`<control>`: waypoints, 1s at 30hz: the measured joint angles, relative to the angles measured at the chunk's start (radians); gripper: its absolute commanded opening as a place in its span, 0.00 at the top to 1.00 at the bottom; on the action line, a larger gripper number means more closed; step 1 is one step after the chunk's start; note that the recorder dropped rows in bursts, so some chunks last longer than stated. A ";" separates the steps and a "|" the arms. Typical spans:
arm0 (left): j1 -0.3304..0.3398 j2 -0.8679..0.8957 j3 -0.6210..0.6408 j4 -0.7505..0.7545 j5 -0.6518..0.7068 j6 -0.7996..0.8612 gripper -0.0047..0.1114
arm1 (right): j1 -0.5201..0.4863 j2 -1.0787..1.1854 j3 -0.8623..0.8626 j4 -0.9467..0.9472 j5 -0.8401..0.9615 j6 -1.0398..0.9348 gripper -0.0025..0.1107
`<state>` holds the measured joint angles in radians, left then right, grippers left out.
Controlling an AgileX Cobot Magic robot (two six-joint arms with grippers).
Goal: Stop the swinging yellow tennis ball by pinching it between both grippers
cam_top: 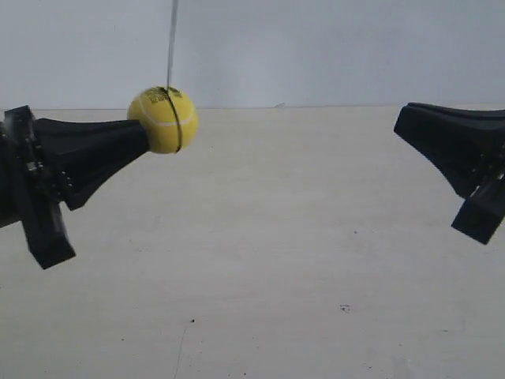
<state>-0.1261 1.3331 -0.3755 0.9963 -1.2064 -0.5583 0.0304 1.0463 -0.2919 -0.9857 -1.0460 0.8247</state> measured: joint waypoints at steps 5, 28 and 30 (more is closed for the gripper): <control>-0.076 0.068 -0.048 -0.027 0.049 0.045 0.92 | 0.000 0.082 -0.008 -0.015 -0.064 -0.057 0.98; -0.211 0.149 -0.073 -0.154 0.104 0.167 0.92 | 0.183 0.094 -0.044 0.042 0.088 -0.159 0.98; -0.224 0.153 -0.077 -0.182 0.117 0.194 0.92 | 0.201 0.094 -0.044 0.050 0.092 -0.170 0.98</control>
<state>-0.3505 1.4860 -0.4524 0.8145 -1.0891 -0.3646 0.2312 1.1399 -0.3362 -0.9359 -0.9540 0.6544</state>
